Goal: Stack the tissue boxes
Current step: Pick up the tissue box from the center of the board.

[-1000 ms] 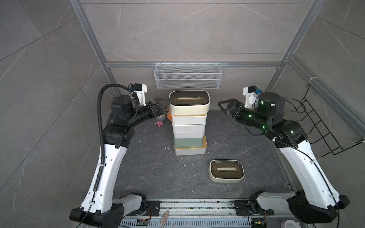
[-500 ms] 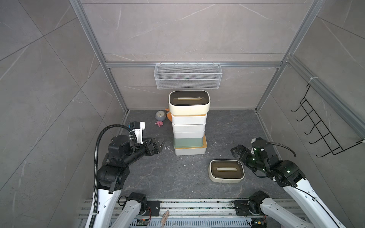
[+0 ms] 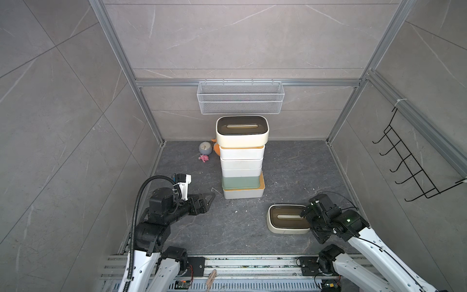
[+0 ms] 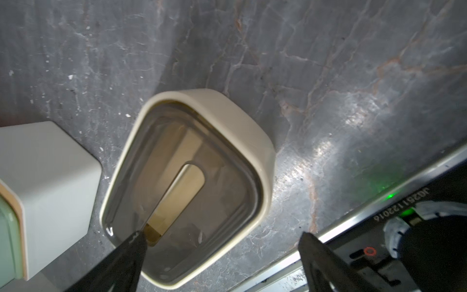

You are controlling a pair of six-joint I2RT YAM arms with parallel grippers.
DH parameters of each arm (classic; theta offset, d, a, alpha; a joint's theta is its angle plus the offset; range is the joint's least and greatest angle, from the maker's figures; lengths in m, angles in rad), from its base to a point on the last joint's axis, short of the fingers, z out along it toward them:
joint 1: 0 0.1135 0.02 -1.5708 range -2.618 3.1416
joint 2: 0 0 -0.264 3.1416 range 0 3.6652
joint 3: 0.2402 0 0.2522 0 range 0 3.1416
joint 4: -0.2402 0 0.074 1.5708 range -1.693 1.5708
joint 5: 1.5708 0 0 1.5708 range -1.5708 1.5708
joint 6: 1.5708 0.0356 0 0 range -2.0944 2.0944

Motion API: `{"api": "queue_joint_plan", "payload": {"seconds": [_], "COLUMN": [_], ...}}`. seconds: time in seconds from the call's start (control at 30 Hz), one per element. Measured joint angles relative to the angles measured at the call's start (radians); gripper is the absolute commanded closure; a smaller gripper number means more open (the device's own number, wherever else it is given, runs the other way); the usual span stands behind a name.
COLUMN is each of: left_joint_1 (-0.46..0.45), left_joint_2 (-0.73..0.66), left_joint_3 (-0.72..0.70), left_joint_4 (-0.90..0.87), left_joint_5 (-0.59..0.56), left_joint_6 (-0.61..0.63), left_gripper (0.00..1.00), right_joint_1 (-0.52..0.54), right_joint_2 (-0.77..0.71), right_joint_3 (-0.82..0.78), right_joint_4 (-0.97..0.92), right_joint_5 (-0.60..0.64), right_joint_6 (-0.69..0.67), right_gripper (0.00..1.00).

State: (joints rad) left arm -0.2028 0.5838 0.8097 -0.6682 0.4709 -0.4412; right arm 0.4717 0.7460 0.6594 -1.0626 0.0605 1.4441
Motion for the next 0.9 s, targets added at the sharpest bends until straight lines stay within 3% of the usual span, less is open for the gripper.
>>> {"api": "queue_joint_plan", "payload": {"seconds": [0.4, 0.9], "left_joint_1": [0.0, 0.0], "left_joint_2": [-0.01, -0.036], "left_joint_3": [-0.027, -0.054], "left_joint_4": [0.01, 0.01], "left_joint_5": [0.004, 0.009], "left_joint_6": [0.001, 0.008], "left_gripper": [0.0, 0.0], "right_joint_1": [0.0, 0.0], "right_joint_2": [0.133, 0.146], "right_joint_3": [-0.043, -0.122], "right_joint_4": [0.134, 0.216], "right_joint_5": [-0.021, -0.027], "right_joint_6": [0.091, 0.163], "right_gripper": [0.07, 0.12]}}
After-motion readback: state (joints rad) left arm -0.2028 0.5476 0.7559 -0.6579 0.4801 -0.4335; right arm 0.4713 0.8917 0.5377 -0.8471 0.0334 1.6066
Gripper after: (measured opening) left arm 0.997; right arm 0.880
